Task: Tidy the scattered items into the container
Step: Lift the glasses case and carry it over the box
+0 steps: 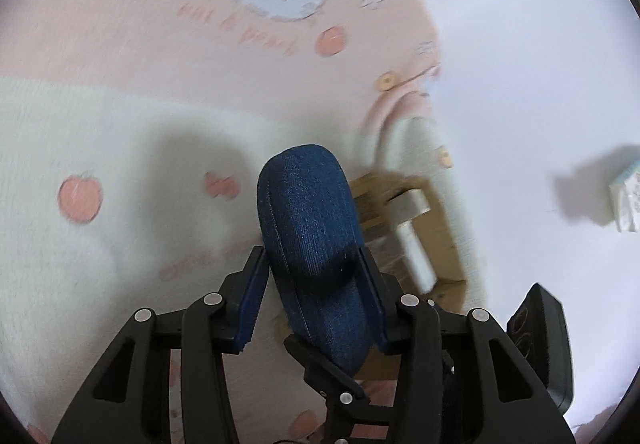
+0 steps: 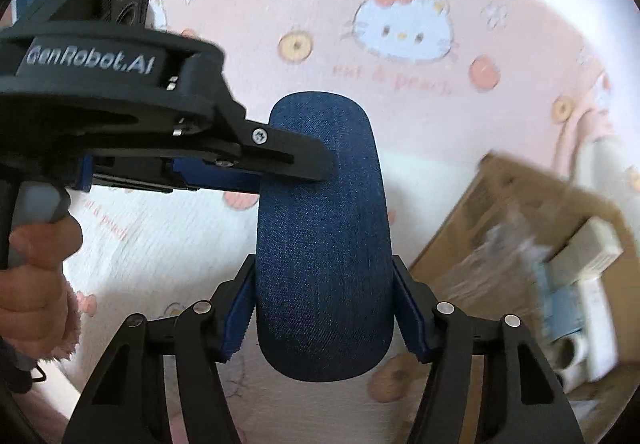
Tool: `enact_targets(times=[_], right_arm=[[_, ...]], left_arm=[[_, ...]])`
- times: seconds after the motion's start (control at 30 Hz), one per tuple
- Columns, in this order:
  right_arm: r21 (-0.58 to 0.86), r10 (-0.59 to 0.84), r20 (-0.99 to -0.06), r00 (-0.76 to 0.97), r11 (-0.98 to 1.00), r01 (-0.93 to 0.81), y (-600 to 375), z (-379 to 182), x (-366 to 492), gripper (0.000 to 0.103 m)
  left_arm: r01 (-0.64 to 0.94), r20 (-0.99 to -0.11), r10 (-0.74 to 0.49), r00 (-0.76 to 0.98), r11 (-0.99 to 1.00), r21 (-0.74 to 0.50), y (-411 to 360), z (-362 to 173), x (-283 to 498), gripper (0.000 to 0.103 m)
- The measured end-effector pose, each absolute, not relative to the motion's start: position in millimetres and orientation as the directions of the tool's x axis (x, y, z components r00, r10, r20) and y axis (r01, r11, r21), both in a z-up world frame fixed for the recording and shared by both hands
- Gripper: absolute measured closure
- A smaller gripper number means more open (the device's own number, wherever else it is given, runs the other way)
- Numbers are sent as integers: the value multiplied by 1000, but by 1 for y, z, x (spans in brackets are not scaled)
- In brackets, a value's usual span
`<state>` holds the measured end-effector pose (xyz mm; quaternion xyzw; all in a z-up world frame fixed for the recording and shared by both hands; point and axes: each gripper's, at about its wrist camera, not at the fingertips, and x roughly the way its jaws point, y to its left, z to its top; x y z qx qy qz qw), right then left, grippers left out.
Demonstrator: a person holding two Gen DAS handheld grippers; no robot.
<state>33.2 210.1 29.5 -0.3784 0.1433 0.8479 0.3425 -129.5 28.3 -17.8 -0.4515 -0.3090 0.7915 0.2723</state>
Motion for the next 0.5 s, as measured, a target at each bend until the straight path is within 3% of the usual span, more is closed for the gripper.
enact_targets(times=[0.27,0.5], right_arm=[[-59,575,-672,-467,-671,-739,228,58,-3,43],[-63,629,-645,-434,-610,-790,233,76,52,43]], left_arm=[[-304,-477,751,-457,-636,-709,72,33,-137,58],[-403,-457,795,-399,-599,-692,129,58,-150,58]])
